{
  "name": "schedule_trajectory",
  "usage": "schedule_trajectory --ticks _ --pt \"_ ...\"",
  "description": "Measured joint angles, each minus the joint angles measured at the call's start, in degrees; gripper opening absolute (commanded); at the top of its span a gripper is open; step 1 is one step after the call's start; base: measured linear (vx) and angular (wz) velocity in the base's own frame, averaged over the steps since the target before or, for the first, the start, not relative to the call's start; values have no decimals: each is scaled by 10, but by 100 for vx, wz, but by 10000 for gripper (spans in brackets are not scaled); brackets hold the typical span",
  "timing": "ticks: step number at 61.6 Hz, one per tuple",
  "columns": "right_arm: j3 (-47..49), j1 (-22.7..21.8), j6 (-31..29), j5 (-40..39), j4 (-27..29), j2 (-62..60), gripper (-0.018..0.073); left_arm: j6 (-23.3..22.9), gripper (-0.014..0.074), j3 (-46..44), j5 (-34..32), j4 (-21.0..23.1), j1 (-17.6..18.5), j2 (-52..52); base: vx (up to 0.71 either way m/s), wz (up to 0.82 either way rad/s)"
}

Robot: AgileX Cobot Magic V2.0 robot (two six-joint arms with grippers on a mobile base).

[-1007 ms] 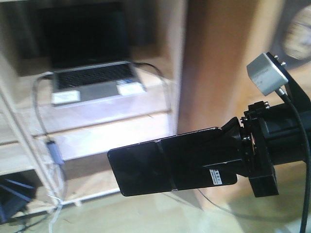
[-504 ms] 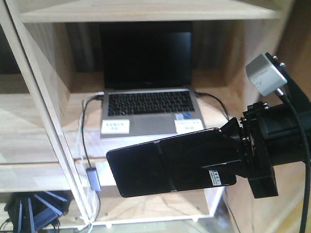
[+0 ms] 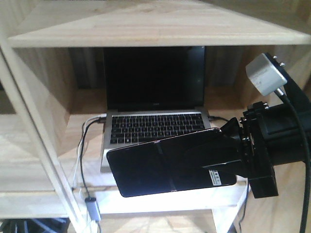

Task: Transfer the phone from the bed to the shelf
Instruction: 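Raise the held phone toward the upper shelf above the laptop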

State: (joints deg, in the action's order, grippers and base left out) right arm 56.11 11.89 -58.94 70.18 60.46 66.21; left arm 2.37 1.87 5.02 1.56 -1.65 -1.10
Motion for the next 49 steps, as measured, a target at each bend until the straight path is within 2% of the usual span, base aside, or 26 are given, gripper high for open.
schedule_trajectory --ticks 49 --pt "0 0 0 0 0 0 -2 0 1 0 0 0 0 0 8 1"
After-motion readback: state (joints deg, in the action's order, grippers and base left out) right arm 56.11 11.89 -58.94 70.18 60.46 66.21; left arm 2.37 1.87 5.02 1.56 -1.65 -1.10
